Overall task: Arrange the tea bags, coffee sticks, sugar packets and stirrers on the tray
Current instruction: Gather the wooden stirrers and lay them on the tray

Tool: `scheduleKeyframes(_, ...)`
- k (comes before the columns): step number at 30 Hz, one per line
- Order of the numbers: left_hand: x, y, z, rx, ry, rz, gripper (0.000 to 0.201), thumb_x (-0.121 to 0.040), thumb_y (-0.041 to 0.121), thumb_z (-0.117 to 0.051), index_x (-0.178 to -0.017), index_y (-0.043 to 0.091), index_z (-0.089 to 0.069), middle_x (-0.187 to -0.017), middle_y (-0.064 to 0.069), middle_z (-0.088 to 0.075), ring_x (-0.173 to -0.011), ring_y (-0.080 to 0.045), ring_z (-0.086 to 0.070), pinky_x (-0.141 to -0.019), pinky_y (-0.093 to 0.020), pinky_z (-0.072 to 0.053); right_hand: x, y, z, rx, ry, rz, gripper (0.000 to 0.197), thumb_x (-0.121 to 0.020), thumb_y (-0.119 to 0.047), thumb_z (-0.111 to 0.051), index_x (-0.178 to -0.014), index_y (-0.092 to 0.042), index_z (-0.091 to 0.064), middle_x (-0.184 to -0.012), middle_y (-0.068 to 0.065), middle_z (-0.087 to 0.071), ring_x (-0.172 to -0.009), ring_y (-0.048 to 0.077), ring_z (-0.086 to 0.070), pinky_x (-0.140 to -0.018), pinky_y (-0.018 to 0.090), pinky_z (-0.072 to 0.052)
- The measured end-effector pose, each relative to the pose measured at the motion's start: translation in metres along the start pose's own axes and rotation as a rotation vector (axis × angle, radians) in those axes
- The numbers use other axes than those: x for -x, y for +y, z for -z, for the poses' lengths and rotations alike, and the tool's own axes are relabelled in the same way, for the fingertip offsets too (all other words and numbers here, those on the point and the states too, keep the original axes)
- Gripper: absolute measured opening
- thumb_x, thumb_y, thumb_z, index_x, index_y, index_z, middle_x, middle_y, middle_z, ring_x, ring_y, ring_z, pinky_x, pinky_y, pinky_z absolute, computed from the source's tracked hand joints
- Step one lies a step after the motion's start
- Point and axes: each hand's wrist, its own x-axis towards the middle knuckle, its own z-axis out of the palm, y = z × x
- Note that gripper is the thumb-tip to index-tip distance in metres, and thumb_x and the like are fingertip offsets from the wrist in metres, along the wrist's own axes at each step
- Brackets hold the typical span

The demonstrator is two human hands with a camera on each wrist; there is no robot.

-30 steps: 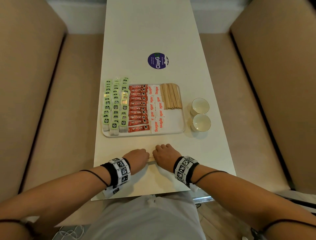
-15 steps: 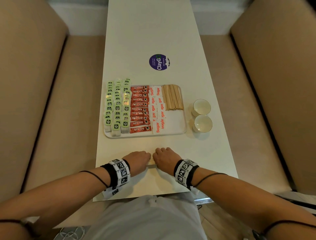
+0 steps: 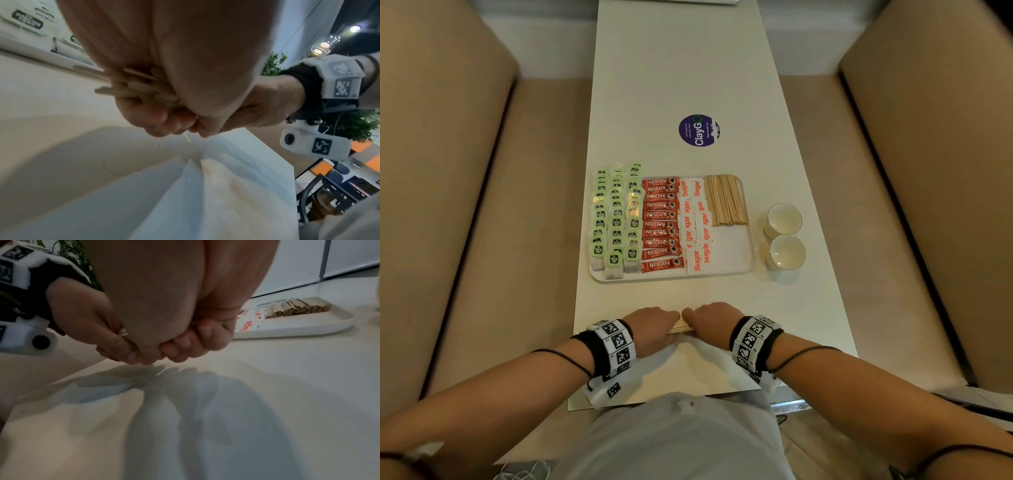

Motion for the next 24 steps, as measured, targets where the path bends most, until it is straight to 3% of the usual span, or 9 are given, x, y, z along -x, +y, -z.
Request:
scheduleKeyframes(3,0.004,0.000,0.007,0.043,0.031,0.013,0.027,-0.099,0.042,-0.048,-0.104,0.018,-0.058,-0.098,-0.005,-0.067,-0.080,-0.023,-0.059,-0.070,-0.035,-0.047,-0.001,0.004,0.009,-0.032,0.048,0.021,0.044,-0.104,-0.052,-0.042,-0.111,-0.009,-0.053,-0.090,0.012,-0.066,-0.068,0.029,-0.052,-0.062,0.036,-0.038)
scheduleKeyframes(5,0.006,-0.001,0.013,0.100,0.062,0.031,0.026,-0.098,0.045,-0.049,-0.093,0.022,-0.059,-0.091,-0.001,-0.066,-0.079,-0.021,-0.061,-0.071,-0.037,-0.050,0.002,0.009,0.018,-0.071,0.102,0.030,0.043,-0.101,-0.054,-0.048,-0.107,-0.013,-0.056,-0.091,0.009,-0.067,-0.073,0.030,-0.059,-0.063,0.036,-0.043)
scheduleKeyframes(10,0.009,-0.004,0.034,0.220,0.156,0.097,0.035,-0.099,0.050,-0.046,-0.074,0.026,-0.049,-0.073,0.004,-0.058,-0.066,-0.016,-0.056,-0.061,-0.034,-0.042,0.022,0.034,0.062,-0.350,0.244,-0.082,0.042,-0.089,-0.061,-0.064,-0.108,-0.025,-0.067,-0.091,-0.007,-0.068,-0.079,0.012,-0.061,-0.070,0.029,-0.050)
scheduleKeyframes(12,0.011,-0.001,0.044,0.283,0.228,0.113,0.038,-0.099,0.049,-0.048,-0.071,0.022,-0.049,-0.068,0.004,-0.057,-0.060,-0.015,-0.052,-0.058,-0.032,-0.038,0.030,0.045,0.079,-0.500,0.328,-0.114,0.039,-0.093,-0.060,-0.057,-0.107,-0.026,-0.069,-0.089,-0.010,-0.067,-0.078,0.006,-0.060,-0.068,0.028,-0.048)
scheduleKeyframes(14,0.011,0.002,0.054,0.357,0.279,0.113,0.041,-0.099,0.047,-0.051,-0.070,0.018,-0.049,-0.064,0.002,-0.055,-0.056,-0.016,-0.049,-0.056,-0.032,-0.038,0.035,0.054,0.091,-0.644,0.430,-0.146,0.042,-0.102,-0.055,-0.043,-0.110,-0.024,-0.071,-0.096,-0.009,-0.069,-0.082,0.008,-0.062,-0.074,0.033,-0.052)
scheduleKeyframes(17,0.010,0.010,0.069,0.410,0.308,0.072,0.040,-0.094,0.052,-0.050,-0.079,0.016,-0.058,-0.075,0.000,-0.063,-0.066,-0.018,-0.058,-0.064,-0.035,-0.050,0.035,0.064,0.104,-0.872,0.584,-0.211,0.054,-0.109,-0.048,-0.027,-0.114,-0.017,-0.071,-0.099,-0.007,-0.071,-0.088,0.007,-0.066,-0.085,0.032,-0.053)
scheduleKeyframes(21,0.005,0.031,0.087,0.395,0.332,0.021,0.034,-0.097,0.040,-0.055,-0.073,0.015,-0.054,-0.070,-0.003,-0.058,-0.065,-0.021,-0.055,-0.064,-0.038,-0.046,0.028,0.052,0.108,-1.081,0.603,-0.146,0.058,-0.109,-0.047,-0.024,-0.112,-0.016,-0.073,-0.096,-0.004,-0.075,-0.091,0.009,-0.069,-0.088,0.028,-0.054)
scheduleKeyframes(24,0.002,0.043,0.096,0.381,0.323,0.007,0.032,-0.097,0.036,-0.055,-0.077,0.011,-0.058,-0.069,-0.004,-0.058,-0.064,-0.021,-0.055,-0.065,-0.041,-0.047,0.024,0.040,0.101,-1.126,0.579,-0.113,0.053,-0.106,-0.053,-0.031,-0.103,-0.020,-0.073,-0.092,0.000,-0.074,-0.089,0.018,-0.070,-0.085,0.039,-0.057)
